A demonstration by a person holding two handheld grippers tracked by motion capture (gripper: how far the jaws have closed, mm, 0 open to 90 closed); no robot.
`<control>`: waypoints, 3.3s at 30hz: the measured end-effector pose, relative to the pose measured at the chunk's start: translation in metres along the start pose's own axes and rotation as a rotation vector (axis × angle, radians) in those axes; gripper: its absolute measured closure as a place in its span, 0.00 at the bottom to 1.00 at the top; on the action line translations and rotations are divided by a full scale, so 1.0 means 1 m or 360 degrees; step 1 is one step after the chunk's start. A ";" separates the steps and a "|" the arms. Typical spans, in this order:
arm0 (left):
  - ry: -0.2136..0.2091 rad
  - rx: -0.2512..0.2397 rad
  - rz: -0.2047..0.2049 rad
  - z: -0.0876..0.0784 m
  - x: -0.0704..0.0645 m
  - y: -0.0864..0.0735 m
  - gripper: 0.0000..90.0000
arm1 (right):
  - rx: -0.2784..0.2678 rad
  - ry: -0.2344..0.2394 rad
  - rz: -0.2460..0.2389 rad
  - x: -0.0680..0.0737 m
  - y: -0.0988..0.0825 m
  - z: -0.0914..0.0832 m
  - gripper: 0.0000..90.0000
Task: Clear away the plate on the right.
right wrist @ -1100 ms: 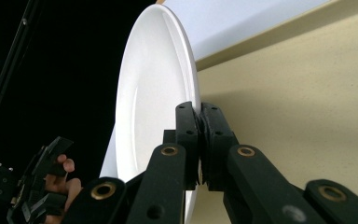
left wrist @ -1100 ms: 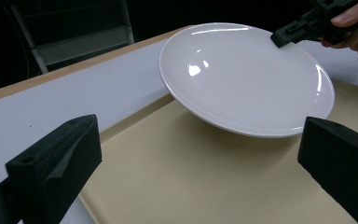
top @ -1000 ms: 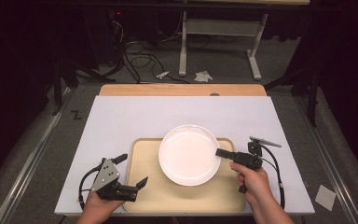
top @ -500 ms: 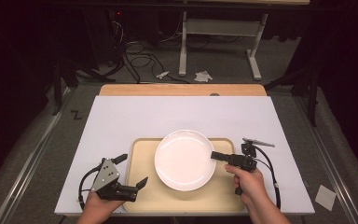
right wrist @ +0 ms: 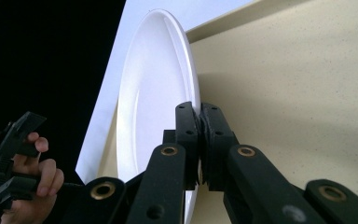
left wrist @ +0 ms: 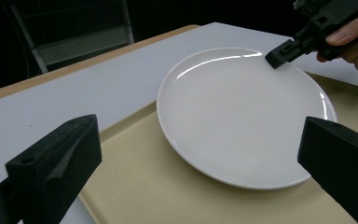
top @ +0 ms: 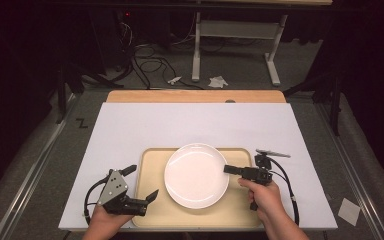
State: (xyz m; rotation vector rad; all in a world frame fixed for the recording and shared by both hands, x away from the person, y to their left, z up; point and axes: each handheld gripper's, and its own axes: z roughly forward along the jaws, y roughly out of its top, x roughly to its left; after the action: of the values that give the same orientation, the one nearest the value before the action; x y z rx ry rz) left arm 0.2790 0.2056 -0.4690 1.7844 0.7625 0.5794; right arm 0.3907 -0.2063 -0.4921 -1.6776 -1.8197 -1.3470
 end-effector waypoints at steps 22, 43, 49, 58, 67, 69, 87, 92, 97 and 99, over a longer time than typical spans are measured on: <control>-0.0003 -0.0004 0.0003 0.000 0.000 0.000 0.00 | 0.0047 -0.0047 -0.0020 -0.003 -0.002 0.005 0.99; -0.0011 0.0005 0.0005 0.000 0.000 0.000 0.01 | 0.0114 -0.0097 -0.0004 -0.009 -0.004 0.009 0.97; -0.0013 0.0007 0.0004 0.001 0.000 0.000 0.01 | 0.0136 -0.0123 -0.0017 -0.011 -0.004 0.010 0.96; -0.0021 0.0014 0.0016 0.001 -0.001 0.000 0.01 | 0.0178 -0.0185 -0.0038 -0.013 -0.005 0.013 0.94; -0.0021 0.0014 0.0021 0.001 -0.002 0.000 0.01 | 0.0208 -0.0234 -0.0073 -0.013 -0.006 0.015 0.92; -0.0021 0.0015 0.0022 0.001 -0.002 0.000 0.01 | 0.0207 -0.0236 -0.0094 -0.013 -0.007 0.015 0.89; 0.0010 0.0078 -0.0023 0.004 0.001 -0.003 0.01 | -0.0066 -0.0299 -0.0591 0.014 0.004 -0.024 0.56; 0.0013 0.0085 -0.0037 0.005 0.002 -0.003 0.01 | -0.0140 -0.0382 -0.0741 0.022 0.002 -0.042 0.35; 0.0004 0.0091 -0.0034 0.006 0.001 -0.003 0.01 | -0.0280 -0.0497 -0.0886 0.026 -0.009 -0.062 0.11; 0.0000 0.0092 -0.0027 0.007 -0.001 -0.003 0.01 | -0.0318 -0.0520 -0.0912 0.025 -0.013 -0.068 0.02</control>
State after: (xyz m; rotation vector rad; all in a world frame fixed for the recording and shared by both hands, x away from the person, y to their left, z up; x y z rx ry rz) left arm 0.2829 0.2015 -0.4741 1.8289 0.8008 0.5507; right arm 0.3486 -0.2435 -0.4438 -1.6094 -2.5743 -1.5820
